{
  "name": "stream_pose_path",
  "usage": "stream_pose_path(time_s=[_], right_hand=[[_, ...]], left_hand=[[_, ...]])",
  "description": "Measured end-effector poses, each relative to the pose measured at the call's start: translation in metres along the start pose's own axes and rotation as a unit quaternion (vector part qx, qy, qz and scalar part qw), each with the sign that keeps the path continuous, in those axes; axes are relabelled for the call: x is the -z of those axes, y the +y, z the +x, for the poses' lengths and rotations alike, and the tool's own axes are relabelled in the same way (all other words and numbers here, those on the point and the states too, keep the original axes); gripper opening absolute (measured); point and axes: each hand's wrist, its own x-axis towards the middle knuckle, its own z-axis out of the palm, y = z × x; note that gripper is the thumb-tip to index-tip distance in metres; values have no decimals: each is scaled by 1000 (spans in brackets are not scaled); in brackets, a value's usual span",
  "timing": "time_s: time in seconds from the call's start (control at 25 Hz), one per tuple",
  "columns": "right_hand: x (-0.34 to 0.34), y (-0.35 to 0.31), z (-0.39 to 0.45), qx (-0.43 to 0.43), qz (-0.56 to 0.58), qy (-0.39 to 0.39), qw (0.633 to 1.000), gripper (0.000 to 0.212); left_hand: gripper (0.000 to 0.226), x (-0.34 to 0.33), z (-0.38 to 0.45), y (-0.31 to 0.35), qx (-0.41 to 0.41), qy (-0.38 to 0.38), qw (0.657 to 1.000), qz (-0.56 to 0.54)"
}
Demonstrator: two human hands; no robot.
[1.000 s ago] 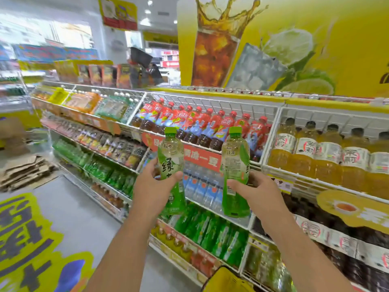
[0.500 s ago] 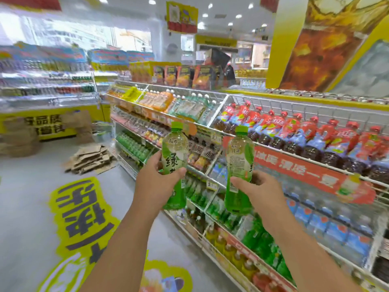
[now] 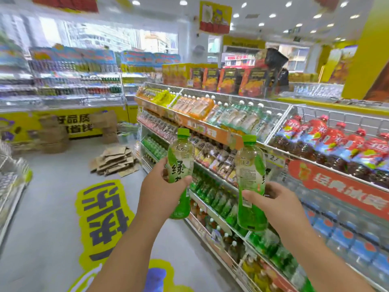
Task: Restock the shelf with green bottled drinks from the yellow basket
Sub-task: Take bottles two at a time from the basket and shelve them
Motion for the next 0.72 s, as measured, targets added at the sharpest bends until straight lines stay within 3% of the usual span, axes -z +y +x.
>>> stream_pose_path(time_s=[0.44,0.52,0.72], right_hand=[[-138,-2,217,-4,4,-28,1000,38],[-158,-3,244,-1,-14,-17,1000,45],[-223,1,297,-15,-9,40,999,35]], left_hand=[[90,-15,236,-48,-1,14,1000,15],[91,-15,273,-63,6,1,1000,5],[87,-13,373,-109,-5,-57,998,-7]])
